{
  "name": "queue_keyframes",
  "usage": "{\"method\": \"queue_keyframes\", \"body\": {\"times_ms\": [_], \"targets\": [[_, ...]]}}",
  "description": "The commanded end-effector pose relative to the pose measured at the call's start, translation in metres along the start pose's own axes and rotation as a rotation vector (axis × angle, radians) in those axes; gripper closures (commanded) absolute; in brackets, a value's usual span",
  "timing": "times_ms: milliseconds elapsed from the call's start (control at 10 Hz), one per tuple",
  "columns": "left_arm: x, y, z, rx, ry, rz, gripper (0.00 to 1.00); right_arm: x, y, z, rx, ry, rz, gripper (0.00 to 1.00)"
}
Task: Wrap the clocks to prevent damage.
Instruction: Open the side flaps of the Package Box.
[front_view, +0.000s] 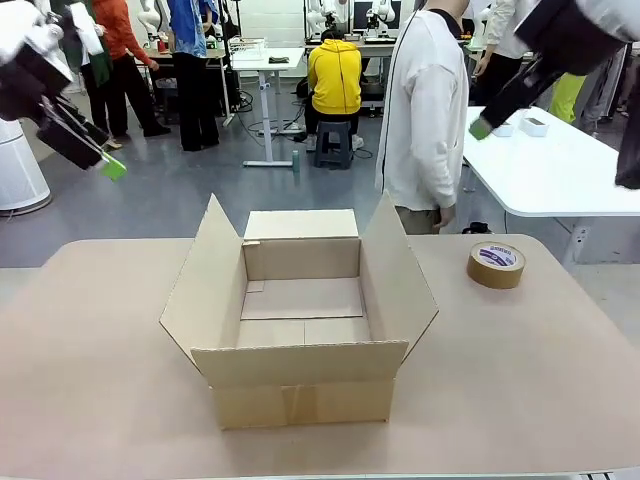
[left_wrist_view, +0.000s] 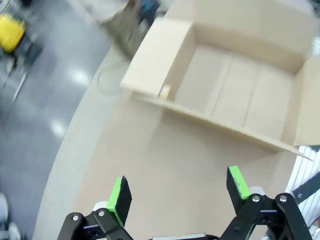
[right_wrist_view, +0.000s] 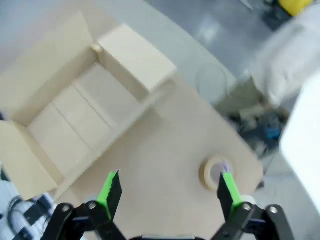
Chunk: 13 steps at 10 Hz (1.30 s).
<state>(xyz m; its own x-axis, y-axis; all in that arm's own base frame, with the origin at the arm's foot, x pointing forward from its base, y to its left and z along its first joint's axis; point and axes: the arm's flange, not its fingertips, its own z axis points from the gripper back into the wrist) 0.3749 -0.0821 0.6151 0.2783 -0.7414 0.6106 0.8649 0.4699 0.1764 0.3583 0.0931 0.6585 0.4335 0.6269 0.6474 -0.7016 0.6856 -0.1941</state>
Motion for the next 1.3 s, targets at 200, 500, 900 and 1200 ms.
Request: {"method": "queue_keyframes", "body": {"times_ms": [200,500,900,1200], "targets": [[-0.048,0.07,0.022,-0.493,-0.29,-0.114,0.0,-0.056,-0.074,-0.015,0.362,-0.245,-0.084,0.0],[-0.096,0.094,0.036,-0.508,-0.369,-0.057,0.0,-0.103,-0.098,-0.024,0.383,-0.306,-0.102,0.0],[-0.131,0.097,0.04,-0.557,-0.347,-0.01,0.0,-0.136,-0.098,-0.02,0.402,-0.297,0.096,0.0],[-0.145,0.094,0.037,-0.547,-0.289,0.019,0.0,-0.146,-0.092,-0.019,0.442,-0.248,0.214,0.0]]}}
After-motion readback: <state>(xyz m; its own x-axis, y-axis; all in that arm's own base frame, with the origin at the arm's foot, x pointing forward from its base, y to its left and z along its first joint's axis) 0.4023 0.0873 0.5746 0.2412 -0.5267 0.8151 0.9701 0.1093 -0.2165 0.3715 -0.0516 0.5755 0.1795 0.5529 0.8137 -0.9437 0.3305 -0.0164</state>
